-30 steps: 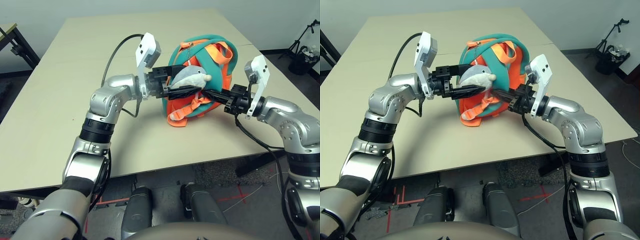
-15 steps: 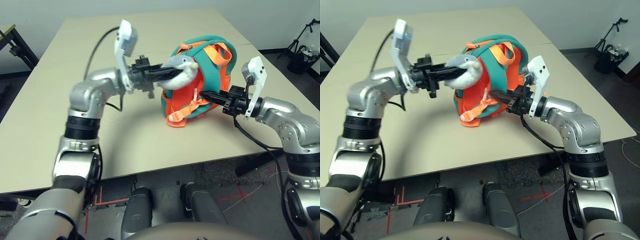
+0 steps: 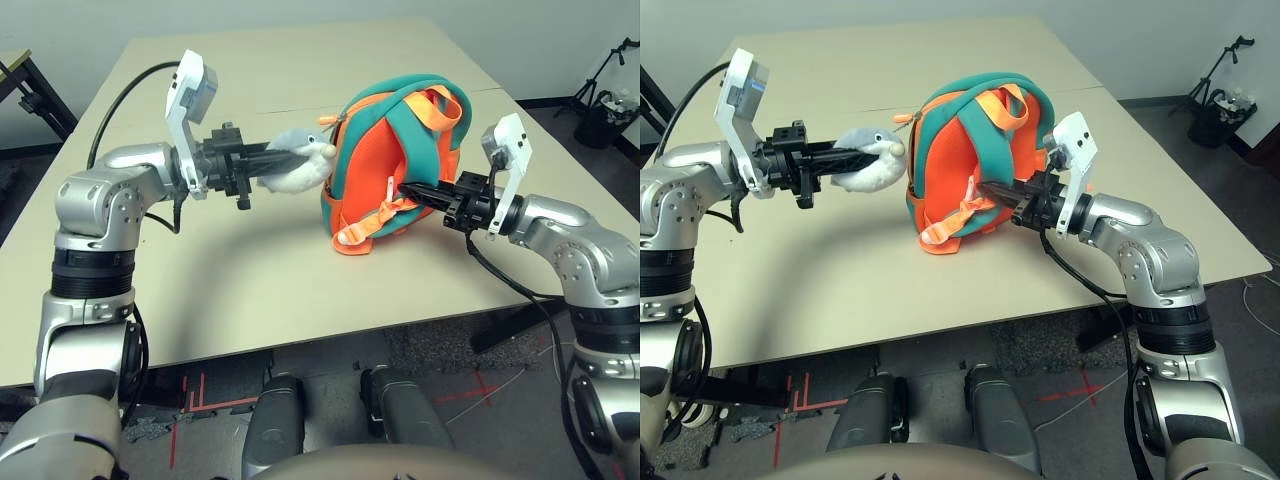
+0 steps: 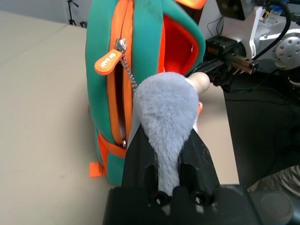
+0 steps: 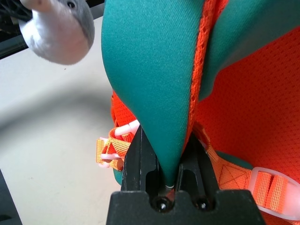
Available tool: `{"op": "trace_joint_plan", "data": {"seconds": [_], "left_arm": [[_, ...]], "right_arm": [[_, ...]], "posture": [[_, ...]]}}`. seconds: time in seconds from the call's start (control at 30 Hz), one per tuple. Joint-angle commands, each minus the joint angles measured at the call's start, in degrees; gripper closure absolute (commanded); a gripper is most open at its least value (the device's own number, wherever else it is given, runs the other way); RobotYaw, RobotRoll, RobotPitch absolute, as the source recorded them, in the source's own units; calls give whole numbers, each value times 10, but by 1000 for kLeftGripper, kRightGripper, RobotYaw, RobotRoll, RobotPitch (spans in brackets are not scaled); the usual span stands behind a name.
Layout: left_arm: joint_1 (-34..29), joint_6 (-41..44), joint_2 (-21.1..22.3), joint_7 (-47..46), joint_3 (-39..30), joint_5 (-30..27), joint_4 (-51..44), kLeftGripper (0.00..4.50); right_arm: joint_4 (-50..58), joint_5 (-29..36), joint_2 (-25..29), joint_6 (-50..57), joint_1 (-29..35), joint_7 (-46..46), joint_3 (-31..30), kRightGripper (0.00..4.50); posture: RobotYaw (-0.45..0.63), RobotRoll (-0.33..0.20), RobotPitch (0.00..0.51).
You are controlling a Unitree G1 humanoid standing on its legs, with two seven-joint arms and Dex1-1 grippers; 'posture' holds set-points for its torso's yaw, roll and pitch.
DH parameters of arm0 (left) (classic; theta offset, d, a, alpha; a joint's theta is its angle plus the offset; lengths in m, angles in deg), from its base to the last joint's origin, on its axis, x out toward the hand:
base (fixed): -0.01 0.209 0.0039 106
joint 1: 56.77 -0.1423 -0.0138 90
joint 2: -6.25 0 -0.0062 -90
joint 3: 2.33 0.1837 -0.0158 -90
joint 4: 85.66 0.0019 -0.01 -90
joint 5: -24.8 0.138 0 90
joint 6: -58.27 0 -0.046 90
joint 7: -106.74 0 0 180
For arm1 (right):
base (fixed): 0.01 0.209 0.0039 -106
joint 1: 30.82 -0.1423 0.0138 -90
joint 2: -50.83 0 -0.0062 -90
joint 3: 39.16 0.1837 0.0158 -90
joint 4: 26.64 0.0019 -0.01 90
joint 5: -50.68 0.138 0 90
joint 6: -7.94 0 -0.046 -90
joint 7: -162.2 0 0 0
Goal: Put the pencil case into the backpack and zip it.
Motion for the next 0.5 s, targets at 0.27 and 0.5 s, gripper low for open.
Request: {"op": "trace_joint_plan", "data": {"seconds": [0.27,0.5], "left_arm": [[-79,10,-19,-2,25,3,28,4322],[-102,0,-37,-7,36,19,55,4322]], "right_arm": [[-1,-1,2,3,-2,-2,-1,4397],[-7,-3,5,1,-8,0,0,4397]], "posture": [[-97,0,90],[-101,0,88]]}}
